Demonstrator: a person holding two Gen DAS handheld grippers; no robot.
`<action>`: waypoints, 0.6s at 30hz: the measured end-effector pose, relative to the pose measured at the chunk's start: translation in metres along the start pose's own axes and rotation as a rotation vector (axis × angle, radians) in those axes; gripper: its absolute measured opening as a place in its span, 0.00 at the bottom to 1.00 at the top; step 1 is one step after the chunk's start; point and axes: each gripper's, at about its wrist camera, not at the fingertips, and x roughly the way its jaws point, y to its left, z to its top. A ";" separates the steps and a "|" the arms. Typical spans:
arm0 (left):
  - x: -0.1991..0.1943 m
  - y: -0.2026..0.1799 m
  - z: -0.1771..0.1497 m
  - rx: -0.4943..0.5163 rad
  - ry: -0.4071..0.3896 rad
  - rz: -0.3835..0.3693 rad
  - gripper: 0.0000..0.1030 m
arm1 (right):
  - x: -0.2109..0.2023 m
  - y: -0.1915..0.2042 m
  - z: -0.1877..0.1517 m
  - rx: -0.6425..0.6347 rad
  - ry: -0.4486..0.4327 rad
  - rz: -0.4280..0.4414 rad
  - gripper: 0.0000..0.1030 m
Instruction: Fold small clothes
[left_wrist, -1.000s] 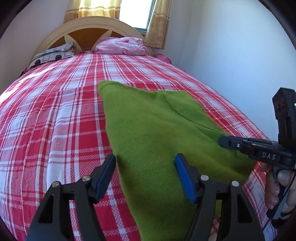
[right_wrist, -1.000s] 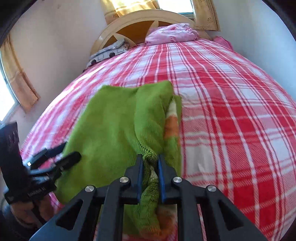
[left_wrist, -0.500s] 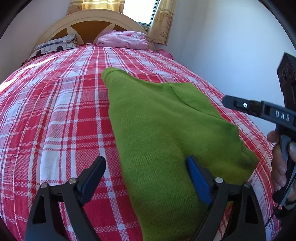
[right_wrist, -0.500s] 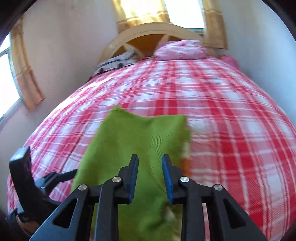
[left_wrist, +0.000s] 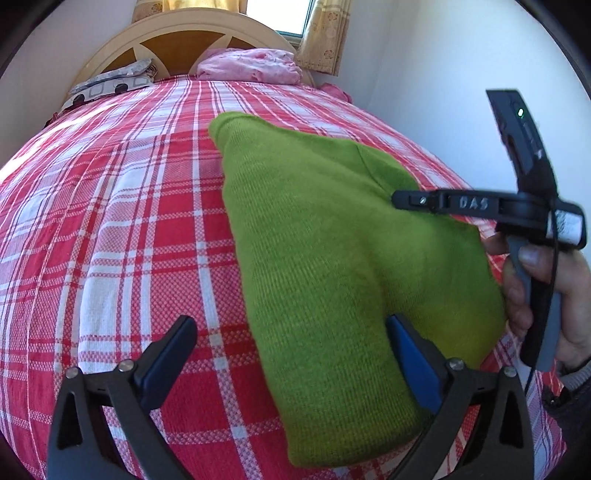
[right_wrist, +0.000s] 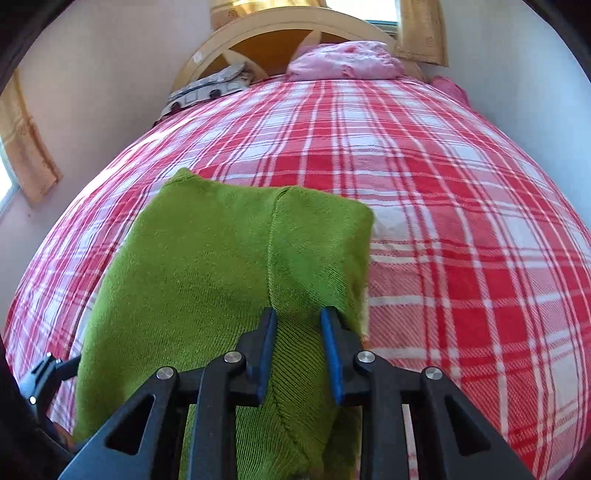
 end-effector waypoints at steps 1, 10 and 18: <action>0.001 -0.002 0.000 0.009 0.004 0.009 1.00 | -0.012 0.010 -0.001 -0.032 -0.029 -0.030 0.27; 0.005 -0.003 -0.001 0.018 0.026 0.017 1.00 | -0.035 0.058 -0.062 -0.252 -0.091 0.032 0.41; 0.006 -0.006 -0.003 0.033 0.034 0.014 1.00 | -0.038 0.032 -0.080 -0.205 -0.105 0.121 0.43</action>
